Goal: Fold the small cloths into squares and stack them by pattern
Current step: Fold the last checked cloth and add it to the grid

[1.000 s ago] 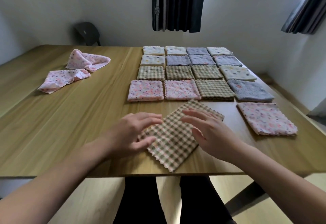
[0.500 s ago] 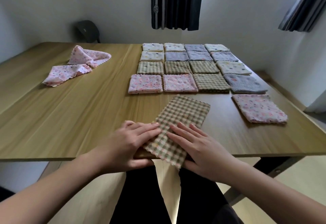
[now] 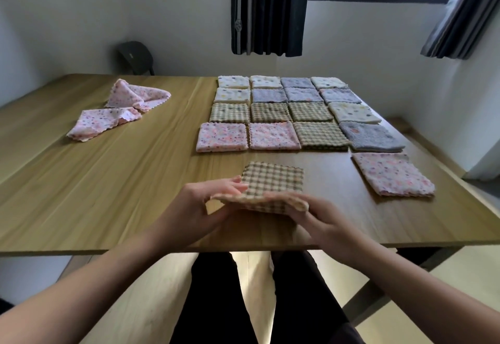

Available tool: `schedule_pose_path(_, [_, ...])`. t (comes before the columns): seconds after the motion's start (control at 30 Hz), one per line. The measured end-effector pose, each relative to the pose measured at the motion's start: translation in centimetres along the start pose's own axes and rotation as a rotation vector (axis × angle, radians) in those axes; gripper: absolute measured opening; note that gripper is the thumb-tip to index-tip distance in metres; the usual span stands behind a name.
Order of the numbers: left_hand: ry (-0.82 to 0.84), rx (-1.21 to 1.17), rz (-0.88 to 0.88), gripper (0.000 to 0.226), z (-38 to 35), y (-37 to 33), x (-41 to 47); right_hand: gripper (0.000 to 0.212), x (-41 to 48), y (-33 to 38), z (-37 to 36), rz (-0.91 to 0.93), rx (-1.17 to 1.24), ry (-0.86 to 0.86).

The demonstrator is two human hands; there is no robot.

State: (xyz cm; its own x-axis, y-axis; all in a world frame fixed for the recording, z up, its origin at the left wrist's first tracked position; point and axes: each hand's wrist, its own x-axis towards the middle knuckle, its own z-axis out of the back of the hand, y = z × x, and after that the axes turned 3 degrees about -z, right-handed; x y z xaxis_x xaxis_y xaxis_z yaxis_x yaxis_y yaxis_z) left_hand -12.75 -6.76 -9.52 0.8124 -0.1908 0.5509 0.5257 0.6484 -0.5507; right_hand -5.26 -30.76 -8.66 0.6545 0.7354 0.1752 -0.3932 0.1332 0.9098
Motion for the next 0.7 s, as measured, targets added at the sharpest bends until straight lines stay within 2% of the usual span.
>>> schedule_pose_path(0.07, [-0.086, -0.098, 0.150, 0.012, -0.3, -0.2, 1.8, 0.026, 0.9, 0.8, 0.3, -0.074, 0.162, -0.131])
schedule_pose_path(0.1, [-0.107, -0.156, 0.250, 0.004, -0.4, -0.3, 2.7, 0.025, 1.6, 1.0, 0.4, -0.146, 0.251, -0.172])
schedule_pose_path(0.17, [-0.107, -0.286, 0.425, 0.005, -0.7, -0.2, 4.5, 0.022, 3.0, 0.9, 0.9, -0.335, 0.417, -0.230])
schedule_pose_path(0.27, [-0.026, -0.340, 0.651, 0.010, -1.3, 0.6, 6.8, 0.020, 5.0, 0.6, 1.6, -0.608, 0.637, -0.276])
schedule_pose_path(0.37, [0.074, -0.274, 0.813, 0.016, -2.1, 1.3, 8.2, 0.025, 6.5, 0.0, 2.2, -0.815, 0.731, -0.225])
schedule_pose_path(0.53, [0.145, -0.205, 0.918, 0.027, -2.5, 2.4, 9.5, 0.035, 7.9, -0.8, 3.5, -0.918, 0.656, -0.146])
schedule_pose_path(0.63, [0.169, -0.158, 0.933, 0.027, -2.6, 2.6, 10.1, 0.029, 8.6, -1.1, 3.8, -0.948, 0.609, -0.134])
schedule_pose_path(0.7, [0.205, -0.036, 0.915, 0.024, -2.8, 2.8, 10.5, 0.027, 8.8, -1.5, 3.9, -0.960, 0.598, -0.135])
